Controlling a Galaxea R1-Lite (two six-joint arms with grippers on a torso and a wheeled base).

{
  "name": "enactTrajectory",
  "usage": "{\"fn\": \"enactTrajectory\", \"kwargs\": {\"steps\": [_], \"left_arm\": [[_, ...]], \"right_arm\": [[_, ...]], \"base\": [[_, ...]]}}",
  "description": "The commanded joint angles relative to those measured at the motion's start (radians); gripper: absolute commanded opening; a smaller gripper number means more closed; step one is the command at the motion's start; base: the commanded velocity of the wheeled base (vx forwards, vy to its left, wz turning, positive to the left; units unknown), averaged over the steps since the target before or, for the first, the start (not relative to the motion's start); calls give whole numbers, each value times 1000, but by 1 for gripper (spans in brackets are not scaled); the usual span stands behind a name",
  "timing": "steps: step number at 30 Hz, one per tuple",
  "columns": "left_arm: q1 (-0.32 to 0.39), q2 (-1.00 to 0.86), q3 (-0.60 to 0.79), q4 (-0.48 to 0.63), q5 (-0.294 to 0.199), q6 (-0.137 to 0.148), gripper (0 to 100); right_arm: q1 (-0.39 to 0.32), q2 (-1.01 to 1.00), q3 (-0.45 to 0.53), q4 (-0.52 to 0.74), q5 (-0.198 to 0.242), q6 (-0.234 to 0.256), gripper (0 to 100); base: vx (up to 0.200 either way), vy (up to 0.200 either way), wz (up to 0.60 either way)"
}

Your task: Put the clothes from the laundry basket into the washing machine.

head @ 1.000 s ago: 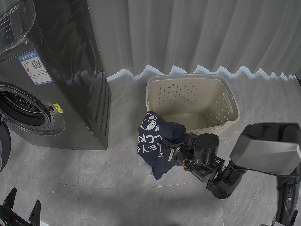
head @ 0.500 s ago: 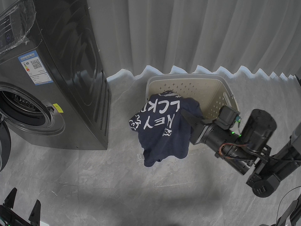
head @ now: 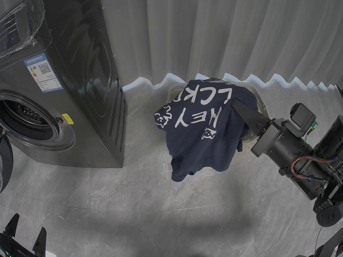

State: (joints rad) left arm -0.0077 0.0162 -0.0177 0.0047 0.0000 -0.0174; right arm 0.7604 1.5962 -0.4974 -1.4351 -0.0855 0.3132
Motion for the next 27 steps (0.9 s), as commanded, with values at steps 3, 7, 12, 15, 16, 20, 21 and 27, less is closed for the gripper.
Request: {"fn": "enactTrajectory", "kwargs": {"steps": [3,7,12,15,16,20,21,27], "left_arm": [[0,-10,15,0,0,1,100],[-2,-9,15,0,0,1,100],[-2,-9,15,0,0,1,100],[-2,-9,15,0,0,-1,100],[-2,-9,15,0,0,1,100],[-2,-9,15,0,0,1,100],[-2,-9,15,0,0,1,100],[-3,-5,15,0,-2,-1,100]], "right_arm": [[2,-16,4,-5,0,-2,0],[3,-16,5,-5,-2,-3,0],[2,-15,5,-5,-2,-3,0],[2,-4,5,-8,-3,-3,0],[2,-4,5,-8,-3,-5,0],[0,-4,4,-8,-3,-5,0],[0,-4,5,-8,-3,-3,0],[-4,-4,4,-10,-5,-3,0]], "base": [[-200,0,0],[-150,0,0],[0,0,0],[0,200,0],[0,200,0],[0,200,0],[0,200,0],[0,200,0]]}}
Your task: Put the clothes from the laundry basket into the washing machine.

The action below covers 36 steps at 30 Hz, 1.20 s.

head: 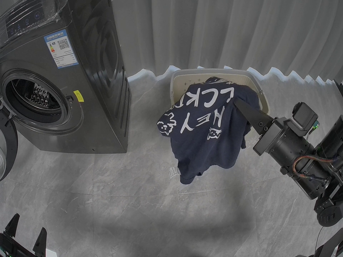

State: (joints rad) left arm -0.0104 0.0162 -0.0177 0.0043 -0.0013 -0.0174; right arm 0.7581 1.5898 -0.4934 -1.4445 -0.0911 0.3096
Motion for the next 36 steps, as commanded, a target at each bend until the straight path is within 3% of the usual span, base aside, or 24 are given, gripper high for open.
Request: {"fn": "enactTrajectory", "kwargs": {"steps": [1,19,33,36], "left_arm": [[0,-5,15,0,0,-1,100],[0,-4,15,0,0,1,100],[0,-5,15,0,0,-1,100],[0,-5,15,0,1,1,100]], "right_arm": [[-2,2,-1,-1,1,0,0],[-8,-4,7,-1,-4,-1,0],[-10,-4,13,-1,-1,-32,0],[-10,10,15,-14,1,-33,0]], "base": [[0,200,0],[0,200,0],[0,200,0],[0,0,0]]}}
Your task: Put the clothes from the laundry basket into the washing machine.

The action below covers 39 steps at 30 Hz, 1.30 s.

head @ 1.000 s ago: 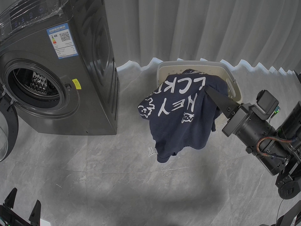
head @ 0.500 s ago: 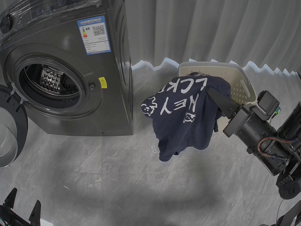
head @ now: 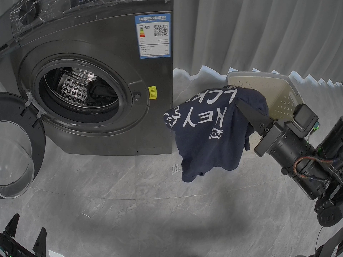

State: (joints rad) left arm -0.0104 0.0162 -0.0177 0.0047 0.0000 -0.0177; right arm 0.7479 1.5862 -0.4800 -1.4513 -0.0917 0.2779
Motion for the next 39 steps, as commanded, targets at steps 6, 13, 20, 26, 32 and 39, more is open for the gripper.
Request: {"fn": "enactTrajectory", "kwargs": {"steps": [6,13,20,26,32,39], "left_arm": [[0,-4,15,0,-2,-1,100],[0,-4,15,0,0,-2,100],[0,-4,15,0,0,-1,100],[0,-5,15,0,0,-1,100],[0,-5,15,0,0,-2,100],[0,-4,15,0,0,-5,100]], "right_arm": [[-5,25,6,-41,0,-2,0],[-12,25,37,-44,-3,-9,0],[-12,21,37,-66,-2,-11,0],[-8,26,32,-66,1,-11,0],[-8,29,26,-66,1,-11,0],[1,49,21,-75,1,-12,0]], "base": [[-100,0,0],[-200,0,0],[-57,0,0],[0,167,0],[0,200,0],[0,200,0]]}}
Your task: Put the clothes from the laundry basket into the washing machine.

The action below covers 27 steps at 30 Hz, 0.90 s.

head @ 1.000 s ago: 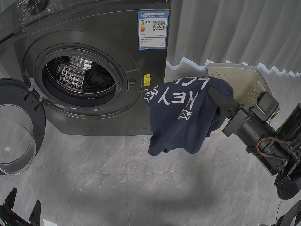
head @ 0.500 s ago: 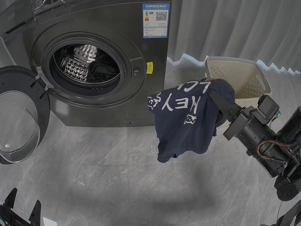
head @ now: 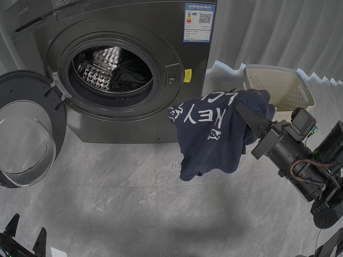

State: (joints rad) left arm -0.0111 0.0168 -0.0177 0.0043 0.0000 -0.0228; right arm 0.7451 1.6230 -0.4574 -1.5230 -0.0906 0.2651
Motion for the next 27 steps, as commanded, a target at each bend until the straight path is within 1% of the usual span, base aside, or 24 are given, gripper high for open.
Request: {"fn": "enactTrajectory", "kwargs": {"steps": [1,6,12,21,27], "left_arm": [[0,-6,15,0,0,0,100],[0,-6,15,0,0,0,100],[0,-6,15,0,0,0,100],[3,-8,15,0,0,-2,100],[3,-9,15,0,0,-2,100]], "right_arm": [[5,14,-3,-6,2,-1,0],[3,18,-15,-6,0,-9,0],[-3,20,-15,-6,0,-10,0],[-9,20,-15,-6,0,-10,0],[-12,20,-15,-6,-1,-9,0]], "base": [[0,200,0],[0,200,0],[0,0,0],[-200,0,0],[0,0,0]]}}
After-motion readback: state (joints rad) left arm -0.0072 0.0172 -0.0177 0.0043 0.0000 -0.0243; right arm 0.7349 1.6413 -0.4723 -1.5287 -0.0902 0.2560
